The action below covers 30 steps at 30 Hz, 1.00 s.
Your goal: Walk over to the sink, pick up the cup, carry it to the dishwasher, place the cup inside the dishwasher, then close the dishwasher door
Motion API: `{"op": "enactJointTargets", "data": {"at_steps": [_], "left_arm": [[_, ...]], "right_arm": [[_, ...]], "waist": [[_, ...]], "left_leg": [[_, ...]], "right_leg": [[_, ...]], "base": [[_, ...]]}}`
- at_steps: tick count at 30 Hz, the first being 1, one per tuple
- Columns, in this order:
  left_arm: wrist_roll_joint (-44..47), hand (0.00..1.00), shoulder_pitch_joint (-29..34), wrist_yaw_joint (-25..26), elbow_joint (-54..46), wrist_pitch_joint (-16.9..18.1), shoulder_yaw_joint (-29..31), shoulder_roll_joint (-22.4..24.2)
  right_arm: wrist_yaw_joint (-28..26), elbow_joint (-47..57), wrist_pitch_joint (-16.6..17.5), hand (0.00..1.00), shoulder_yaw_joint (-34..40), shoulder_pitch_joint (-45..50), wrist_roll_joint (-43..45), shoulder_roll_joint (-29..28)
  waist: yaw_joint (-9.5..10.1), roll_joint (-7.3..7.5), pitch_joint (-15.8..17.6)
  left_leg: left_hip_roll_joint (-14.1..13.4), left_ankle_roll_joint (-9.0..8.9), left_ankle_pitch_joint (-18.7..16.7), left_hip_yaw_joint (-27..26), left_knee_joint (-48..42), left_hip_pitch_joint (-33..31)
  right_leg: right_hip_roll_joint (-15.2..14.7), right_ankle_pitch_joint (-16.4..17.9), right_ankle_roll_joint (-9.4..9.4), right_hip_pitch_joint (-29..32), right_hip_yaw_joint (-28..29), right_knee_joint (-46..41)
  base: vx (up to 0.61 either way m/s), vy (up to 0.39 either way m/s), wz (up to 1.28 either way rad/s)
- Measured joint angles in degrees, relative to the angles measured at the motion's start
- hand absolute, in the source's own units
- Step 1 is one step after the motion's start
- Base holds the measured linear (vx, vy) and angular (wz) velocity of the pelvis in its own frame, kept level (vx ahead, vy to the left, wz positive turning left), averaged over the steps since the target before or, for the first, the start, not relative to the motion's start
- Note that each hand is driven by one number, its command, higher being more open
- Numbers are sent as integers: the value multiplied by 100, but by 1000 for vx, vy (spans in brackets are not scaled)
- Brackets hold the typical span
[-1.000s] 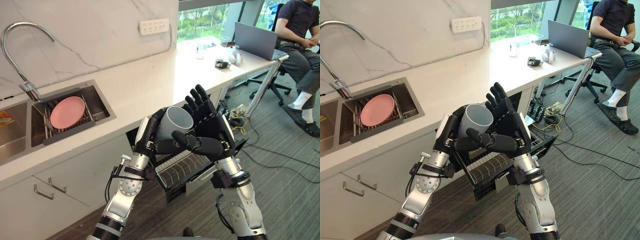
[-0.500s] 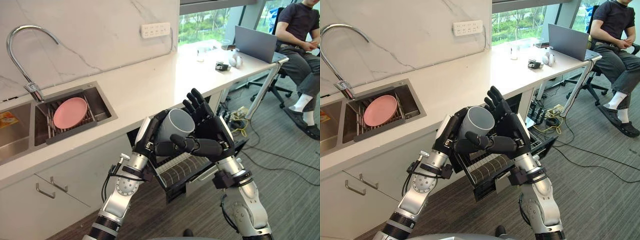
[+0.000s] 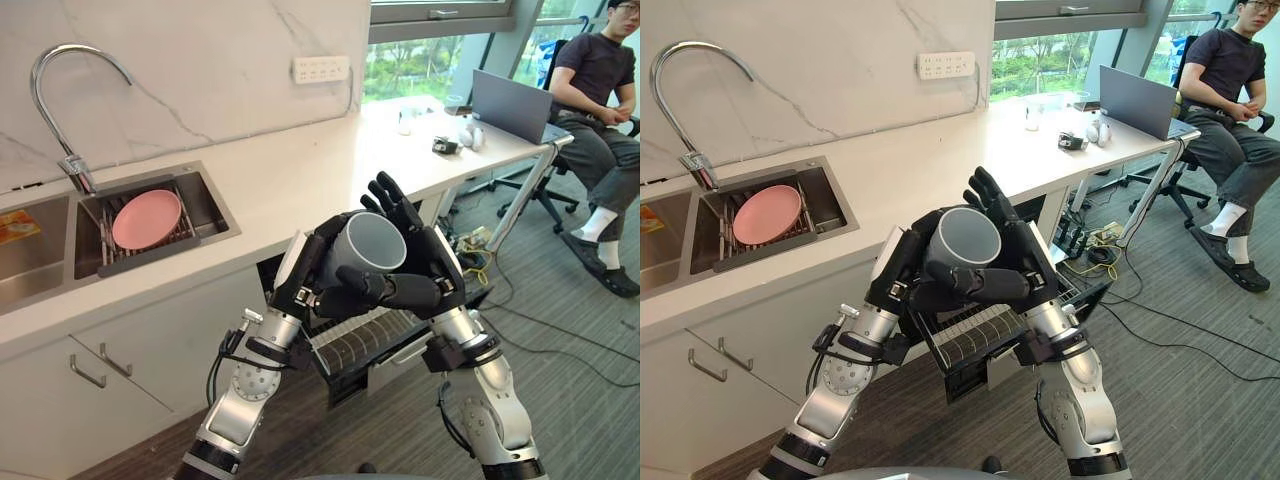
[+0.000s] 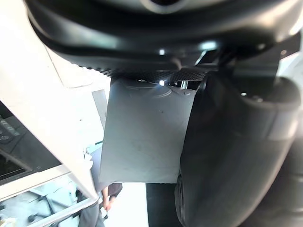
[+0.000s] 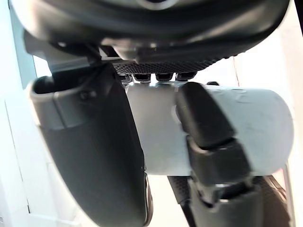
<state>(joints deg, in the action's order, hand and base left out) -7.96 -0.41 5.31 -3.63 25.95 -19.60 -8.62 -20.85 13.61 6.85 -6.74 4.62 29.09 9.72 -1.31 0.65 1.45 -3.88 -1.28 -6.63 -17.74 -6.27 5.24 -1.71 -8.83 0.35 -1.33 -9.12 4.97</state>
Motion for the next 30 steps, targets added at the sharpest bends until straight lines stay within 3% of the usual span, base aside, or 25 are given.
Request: {"op": "enactJointTargets", "data": {"at_steps": [5,8,30], "left_arm": [[-227,0,114,886,-15,309,111,143],[-474,0,224,1084,-44,338,131,143],[-552,0,335,399,14,326,-199,43]], "right_arm": [[67,-160,-316,100,-78,14,-82,-241],[87,-160,-450,100,-75,46,-128,-246],[-54,-92,-714,100,-31,53,577,-108]], "waist": [[73,33,36],[84,30,42],[185,28,131]], "left_leg": [[47,12,13,39,36,58],[78,-6,44,38,131,82],[125,43,91,102,205,80]], "right_leg": [[-47,20,43,-81,-30,23],[-69,32,58,-64,-30,22],[-103,45,68,-36,-84,23]], "base": [[-40,22,5],[-13,10,0],[4,11,1]]}}
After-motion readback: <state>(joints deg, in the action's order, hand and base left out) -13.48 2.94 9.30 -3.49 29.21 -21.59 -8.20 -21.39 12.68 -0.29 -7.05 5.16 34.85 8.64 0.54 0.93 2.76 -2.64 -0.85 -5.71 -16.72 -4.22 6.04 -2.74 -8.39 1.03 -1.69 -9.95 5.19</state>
